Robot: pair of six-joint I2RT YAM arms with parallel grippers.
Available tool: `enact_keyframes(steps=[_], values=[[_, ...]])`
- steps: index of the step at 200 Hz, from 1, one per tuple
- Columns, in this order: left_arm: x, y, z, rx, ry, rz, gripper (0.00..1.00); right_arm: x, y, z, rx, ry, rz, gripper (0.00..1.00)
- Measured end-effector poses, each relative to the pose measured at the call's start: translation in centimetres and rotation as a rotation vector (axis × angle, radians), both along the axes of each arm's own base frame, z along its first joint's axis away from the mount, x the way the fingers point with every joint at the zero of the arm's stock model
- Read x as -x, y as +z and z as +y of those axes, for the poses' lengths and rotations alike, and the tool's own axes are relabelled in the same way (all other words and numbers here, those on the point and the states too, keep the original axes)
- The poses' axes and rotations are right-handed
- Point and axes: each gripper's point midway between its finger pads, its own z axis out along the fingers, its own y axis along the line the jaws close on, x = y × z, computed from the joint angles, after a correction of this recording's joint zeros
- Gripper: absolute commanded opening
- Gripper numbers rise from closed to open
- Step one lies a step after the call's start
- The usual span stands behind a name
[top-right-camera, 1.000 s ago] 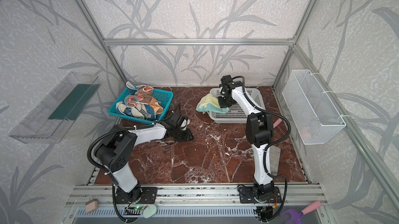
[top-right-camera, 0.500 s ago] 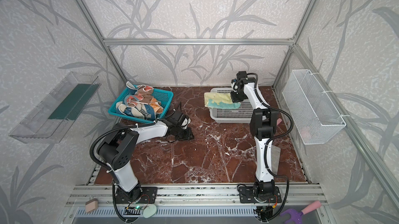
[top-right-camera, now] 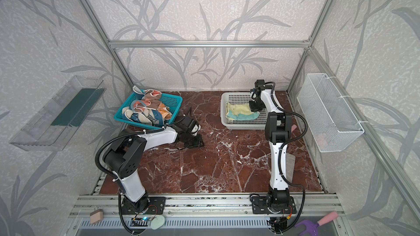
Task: Fold and stack the towels
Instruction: 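Grasp the orange bunny towel in the teal basket with the left gripper and lift it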
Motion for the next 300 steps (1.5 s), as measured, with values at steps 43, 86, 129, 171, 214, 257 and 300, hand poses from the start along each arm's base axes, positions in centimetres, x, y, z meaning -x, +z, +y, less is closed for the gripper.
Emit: enact_keyframes(steps=[43,86,129,171,214,257,300], values=[[0.0,0.0,0.4,-0.027,0.005,0.005,0.33,0.4,1.4,-3.1,0.056,-0.067,0.011,0.61],[-0.8,1.3,1.3,-0.082,0.001,-0.001,0.35,0.4,7.0,-3.1,0.08,-0.119,-0.072,0.71],[-6.0,9.7,2.5,-0.069,0.032,-0.179,0.4,2.5,16.5,2.3,-0.005,-0.074,-0.235,0.71],[-10.9,19.9,10.8,-0.173,0.215,-0.439,0.48,9.1,21.6,9.9,-0.119,0.061,-0.328,0.71],[-14.1,20.1,22.1,-0.325,0.435,-0.409,0.49,17.3,16.1,19.4,-0.265,0.228,-0.252,0.69],[-16.7,13.2,25.3,-0.391,0.44,-0.245,0.5,24.7,8.1,25.8,-0.315,0.328,-0.09,0.65],[-21.3,9.0,23.9,-0.341,0.389,-0.187,0.56,26.3,4.2,26.6,-0.275,0.329,-0.008,0.58]])
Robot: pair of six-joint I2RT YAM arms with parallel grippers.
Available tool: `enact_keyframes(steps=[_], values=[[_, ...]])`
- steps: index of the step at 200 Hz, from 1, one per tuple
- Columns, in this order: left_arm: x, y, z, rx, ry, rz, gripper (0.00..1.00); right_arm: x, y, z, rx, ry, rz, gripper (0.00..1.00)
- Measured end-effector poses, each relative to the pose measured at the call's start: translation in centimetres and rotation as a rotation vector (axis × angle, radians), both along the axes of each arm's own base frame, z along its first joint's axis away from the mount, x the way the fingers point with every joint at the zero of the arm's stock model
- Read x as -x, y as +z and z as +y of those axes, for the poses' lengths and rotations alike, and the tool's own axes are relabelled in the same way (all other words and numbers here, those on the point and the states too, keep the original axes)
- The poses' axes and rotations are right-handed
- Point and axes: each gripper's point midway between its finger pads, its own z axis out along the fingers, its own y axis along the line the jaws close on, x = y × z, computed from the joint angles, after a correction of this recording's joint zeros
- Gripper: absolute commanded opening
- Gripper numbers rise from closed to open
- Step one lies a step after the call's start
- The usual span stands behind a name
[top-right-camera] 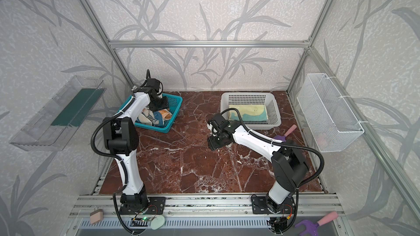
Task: Fold and stack the towels
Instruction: 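Grasp the orange bunny towel in the teal basket with the left gripper and lift it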
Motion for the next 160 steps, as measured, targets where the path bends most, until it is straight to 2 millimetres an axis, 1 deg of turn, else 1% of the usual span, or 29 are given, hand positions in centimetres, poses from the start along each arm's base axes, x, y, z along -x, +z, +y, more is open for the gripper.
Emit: enact_keyframes(steps=[10,18,26,40,52,57,68,80,87,96,100,101,105,120,127,130,135,136,143,144,147,151,155,160], values=[[-0.7,-0.8,-0.1,0.004,-0.001,0.005,0.56,-0.6,-0.8,-0.6,0.026,-0.015,0.004,0.57],[-1.2,-1.5,-0.1,0.004,0.001,0.019,0.53,-1.2,-1.5,-1.4,0.047,-0.031,0.008,0.56],[-1.5,-2.0,-0.1,0.002,0.002,0.029,0.42,-1.9,-2.1,-2.2,0.066,-0.047,0.013,0.55],[-1.9,-2.7,0.0,-0.004,0.001,0.049,0.19,-3.2,-3.2,-4.1,0.096,-0.087,0.026,0.55],[-2.0,-2.6,0.1,-0.007,0.003,0.056,0.05,-4.5,-3.9,-6.0,0.12,-0.123,0.03,0.54],[-1.9,-2.5,0.1,-0.011,-0.003,0.06,0.0,-5.0,-4.2,-6.7,0.128,-0.136,0.031,0.53],[-1.8,-1.7,0.2,-0.021,-0.012,0.058,0.0,-6.0,-4.5,-8.1,0.138,-0.163,0.032,0.53],[-1.8,-0.2,0.3,-0.03,-0.018,0.037,0.0,-7.3,-4.6,-9.6,0.143,-0.196,0.031,0.53],[-1.9,1.1,0.4,-0.035,-0.023,0.019,0.0,-8.0,-4.5,-10.2,0.144,-0.207,0.025,0.53],[-2.0,3.2,0.4,-0.041,-0.03,-0.013,0.0,-8.7,-4.3,-10.7,0.144,-0.215,0.012,0.53],[-2.1,4.7,0.4,-0.043,-0.033,-0.039,0.0,-9.1,-4.1,-10.9,0.143,-0.215,0.005,0.53],[-2.1,4.7,0.4,-0.043,-0.033,-0.039,0.0,-9.1,-4.1,-10.9,0.143,-0.215,0.003,0.53],[-2.2,5.9,0.4,-0.043,-0.035,-0.063,0.0,-9.4,-3.9,-11.0,0.141,-0.214,-0.005,0.53],[-2.2,11.3,0.3,-0.041,-0.04,-0.169,0.0,-10.7,-3.0,-11.0,0.137,-0.207,-0.039,0.52],[-2.1,14.3,0.1,-0.034,-0.044,-0.23,0.0,-11.4,-2.6,-11.1,0.136,-0.207,-0.054,0.52],[-2.0,16.0,0.0,-0.029,-0.046,-0.269,0.0,-11.7,-2.4,-11.1,0.134,-0.206,-0.061,0.52],[-1.8,18.0,-0.1,-0.023,-0.049,-0.314,0.0,-12.1,-2.2,-11.1,0.133,-0.203,-0.072,0.52],[-1.7,18.8,-0.2,-0.021,-0.05,-0.333,0.0,-12.2,-2.1,-11.1,0.132,-0.203,-0.073,0.52],[-1.2,21.9,-0.4,-0.008,-0.054,-0.408,0.0,-12.8,-1.8,-11.2,0.128,-0.205,-0.086,0.51],[-1.0,22.8,-0.5,-0.004,-0.054,-0.427,0.0,-13.0,-1.7,-11.3,0.127,-0.206,-0.089,0.51],[-0.8,23.8,-0.6,0.001,-0.056,-0.454,0.0,-13.2,-1.6,-11.3,0.127,-0.207,-0.093,0.51],[-0.1,26.0,-0.8,0.011,-0.058,-0.506,0.0,-13.5,-1.4,-11.5,0.125,-0.211,-0.099,0.51],[0.5,27.6,-0.9,0.018,-0.06,-0.541,0.0,-13.9,-1.3,-11.8,0.124,-0.216,-0.104,0.51],[1.5,29.9,-1.1,0.029,-0.061,-0.598,0.0,-14.3,-1.1,-12.2,0.123,-0.225,-0.11,0.51]])
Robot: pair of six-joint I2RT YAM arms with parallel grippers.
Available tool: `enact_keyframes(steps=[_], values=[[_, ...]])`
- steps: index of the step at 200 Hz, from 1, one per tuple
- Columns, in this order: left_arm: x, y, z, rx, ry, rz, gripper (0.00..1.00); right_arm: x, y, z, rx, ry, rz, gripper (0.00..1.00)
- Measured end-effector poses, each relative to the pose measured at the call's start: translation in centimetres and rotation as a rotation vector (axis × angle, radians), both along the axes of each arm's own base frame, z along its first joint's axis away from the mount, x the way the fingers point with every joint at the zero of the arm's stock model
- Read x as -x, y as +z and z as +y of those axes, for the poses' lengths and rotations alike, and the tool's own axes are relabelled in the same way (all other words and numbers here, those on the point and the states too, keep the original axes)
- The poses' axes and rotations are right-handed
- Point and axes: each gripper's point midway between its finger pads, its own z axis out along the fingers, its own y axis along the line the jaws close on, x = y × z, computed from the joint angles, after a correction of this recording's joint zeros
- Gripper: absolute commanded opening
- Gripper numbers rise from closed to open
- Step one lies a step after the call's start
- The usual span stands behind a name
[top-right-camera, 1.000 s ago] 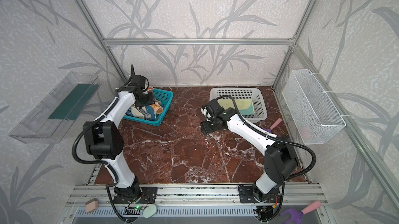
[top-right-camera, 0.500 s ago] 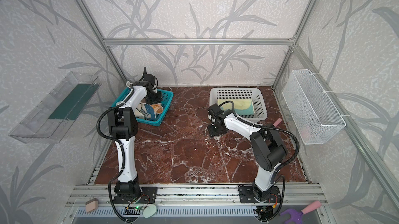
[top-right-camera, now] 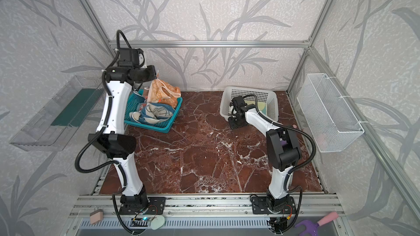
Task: Fold and stack the towels
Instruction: 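Grasp the orange bunny towel in the teal basket with the left gripper and lift it, then swing the orange towel over the table with the left gripper and drop it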
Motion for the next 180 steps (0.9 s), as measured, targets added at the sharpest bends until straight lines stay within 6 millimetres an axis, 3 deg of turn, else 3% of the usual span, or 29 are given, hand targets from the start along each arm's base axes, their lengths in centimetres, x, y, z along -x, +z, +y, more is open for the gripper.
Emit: enact_keyframes(steps=[24,46,71,85,99,115,140,164,180], values=[[4.8,8.8,-0.4,0.04,-0.012,-0.224,0.0,-1.7,1.1,-1.7,-0.012,-0.043,-0.032,0.51],[7.3,13.1,-1.0,0.084,-0.033,-0.339,0.0,-2.2,1.6,-2.3,-0.037,-0.061,-0.043,0.51],[7.2,14.9,-2.6,0.155,-0.082,-0.392,0.0,-1.8,2.8,-1.3,-0.092,-0.044,-0.054,0.51],[7.0,15.2,-4.6,0.188,-0.132,-0.402,0.0,-1.5,4.2,-0.9,-0.123,-0.04,-0.073,0.51],[7.3,15.9,-8.0,0.214,-0.217,-0.423,0.0,-1.1,5.9,-0.5,-0.154,-0.029,-0.103,0.51],[8.8,17.5,-12.2,0.254,-0.327,-0.465,0.0,-0.7,8.6,-0.3,-0.187,-0.022,-0.155,0.51],[12.0,20.9,-16.6,0.331,-0.47,-0.561,0.0,0.1,12.8,-0.2,-0.234,-0.016,-0.24,0.51],[14.6,23.5,-18.2,0.42,-0.553,-0.623,0.0,1.2,16.2,-0.4,-0.266,-0.012,-0.312,0.51],[15.5,23.3,-18.6,0.467,-0.589,-0.607,0.0,2.1,17.9,-0.6,-0.281,-0.01,-0.345,0.52]])
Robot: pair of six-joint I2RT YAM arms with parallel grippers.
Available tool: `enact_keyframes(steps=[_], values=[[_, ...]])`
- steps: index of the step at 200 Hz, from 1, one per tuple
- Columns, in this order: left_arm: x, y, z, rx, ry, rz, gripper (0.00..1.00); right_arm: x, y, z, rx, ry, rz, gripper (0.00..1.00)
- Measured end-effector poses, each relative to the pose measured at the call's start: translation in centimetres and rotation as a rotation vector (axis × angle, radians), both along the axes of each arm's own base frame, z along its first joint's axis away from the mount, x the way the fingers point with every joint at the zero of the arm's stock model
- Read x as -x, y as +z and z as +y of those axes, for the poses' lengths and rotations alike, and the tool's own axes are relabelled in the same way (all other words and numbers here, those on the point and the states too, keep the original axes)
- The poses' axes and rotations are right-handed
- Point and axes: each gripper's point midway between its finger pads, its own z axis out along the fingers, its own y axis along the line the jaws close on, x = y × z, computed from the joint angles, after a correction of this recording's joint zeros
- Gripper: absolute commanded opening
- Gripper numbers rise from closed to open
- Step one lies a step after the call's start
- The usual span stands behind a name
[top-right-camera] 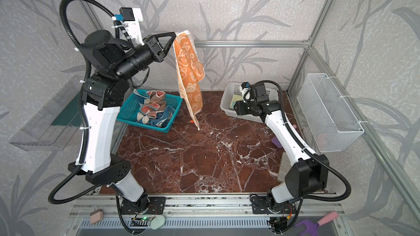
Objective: Fold and stack the towels
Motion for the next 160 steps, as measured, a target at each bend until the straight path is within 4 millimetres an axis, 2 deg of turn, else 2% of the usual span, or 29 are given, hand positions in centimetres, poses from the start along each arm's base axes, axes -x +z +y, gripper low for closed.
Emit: enact_keyframes(steps=[14,21,27,30,34,39,42,44,46,48,57,58,60,61,63,65,71,72,74,78,80,83,93,107,123,144,160], values=[[0.0,-2.0,-0.4,-0.004,-0.024,0.057,0.0,0.9,0.9,-0.2,-0.013,0.0,-0.018,0.52],[-0.4,-3.7,-0.5,-0.012,-0.028,0.102,0.0,1.6,1.1,-0.3,-0.018,-0.002,-0.021,0.52],[-0.8,-5.7,-0.6,-0.022,-0.024,0.141,0.0,2.2,1.0,-0.5,-0.02,-0.003,-0.018,0.51],[-1.2,-7.7,-0.7,-0.034,-0.021,0.192,0.0,2.4,0.9,-0.5,-0.022,-0.004,-0.016,0.52],[-1.4,-9.0,-0.7,-0.039,-0.017,0.215,0.02,2.7,0.8,-0.6,-0.022,-0.005,-0.012,0.52],[-1.9,-12.1,-0.8,-0.057,-0.009,0.281,0.09,3.4,0.3,-0.8,-0.025,-0.006,-0.003,0.51],[-2.2,-13.1,-0.8,-0.06,-0.003,0.298,0.16,3.6,0.2,-0.8,-0.024,-0.006,0.001,0.51],[-2.5,-15.1,-0.8,-0.071,0.004,0.333,0.2,3.9,-0.1,-0.8,-0.025,-0.007,0.008,0.51],[-2.7,-16.2,-0.7,-0.074,0.008,0.357,0.25,4.2,-0.4,-0.8,-0.025,-0.007,0.015,0.51],[-2.8,-16.7,-0.7,-0.078,0.011,0.365,0.28,4.4,-0.6,-0.8,-0.025,-0.007,0.02,0.51],[-3.8,-23.9,-0.3,-0.125,0.048,0.5,0.4,5.5,-2.1,-0.9,-0.02,-0.008,0.053,0.51],[-3.8,-23.9,-0.3,-0.125,0.048,0.5,0.41,5.5,-2.1,-0.9,-0.02,-0.008,0.053,0.51],[-4.0,-24.9,-0.1,-0.13,0.056,0.521,0.43,5.7,-2.4,-0.9,-0.017,-0.008,0.06,0.51],[-4.1,-26.2,0.0,-0.139,0.066,0.546,0.43,5.8,-2.6,-0.9,-0.017,-0.008,0.062,0.51],[-4.2,-26.6,0.1,-0.143,0.069,0.556,0.45,6.0,-2.8,-0.9,-0.017,-0.01,0.069,0.51],[-4.3,-28.7,0.4,-0.157,0.083,0.599,0.46,6.3,-3.4,-0.9,-0.014,-0.011,0.083,0.51],[-4.5,-33.1,1.3,-0.19,0.118,0.691,0.47,7.2,-4.9,-0.7,-0.005,-0.004,0.119,0.51],[-4.5,-33.1,1.3,-0.19,0.118,0.691,0.47,7.2,-4.9,-0.7,-0.005,-0.004,0.119,0.51],[-4.5,-34.5,1.6,-0.199,0.127,0.722,0.48,7.4,-5.2,-0.6,-0.002,0.0,0.126,0.51],[-4.3,-37.9,2.5,-0.228,0.159,0.798,0.48,8.2,-6.5,-0.4,0.006,0.007,0.157,0.51],[-4.3,-38.3,2.6,-0.231,0.163,0.807,0.48,8.3,-6.6,-0.2,0.008,0.012,0.161,0.51],[-3.9,-40.1,3.1,-0.251,0.178,0.85,0.48,8.8,-7.4,0.0,0.012,0.018,0.182,0.51],[-2.9,-43.9,4.6,-0.298,0.226,0.941,0.48,10.3,-9.6,0.7,0.031,0.043,0.237,0.51],[-1.8,-46.0,5.6,-0.341,0.262,0.977,0.45,12.2,-12.1,1.3,0.052,0.065,0.304,0.51],[-0.4,-46.5,5.2,-0.369,0.261,0.962,0.42,14.0,-14.7,1.7,0.069,0.078,0.369,0.51],[2.5,-47.5,2.9,-0.411,0.197,0.933,0.4,15.3,-17.8,1.3,0.085,0.055,0.448,0.48],[4.8,-50.0,-0.3,-0.471,0.109,0.956,0.38,16.0,-20.4,1.1,0.105,0.04,0.519,0.46]])
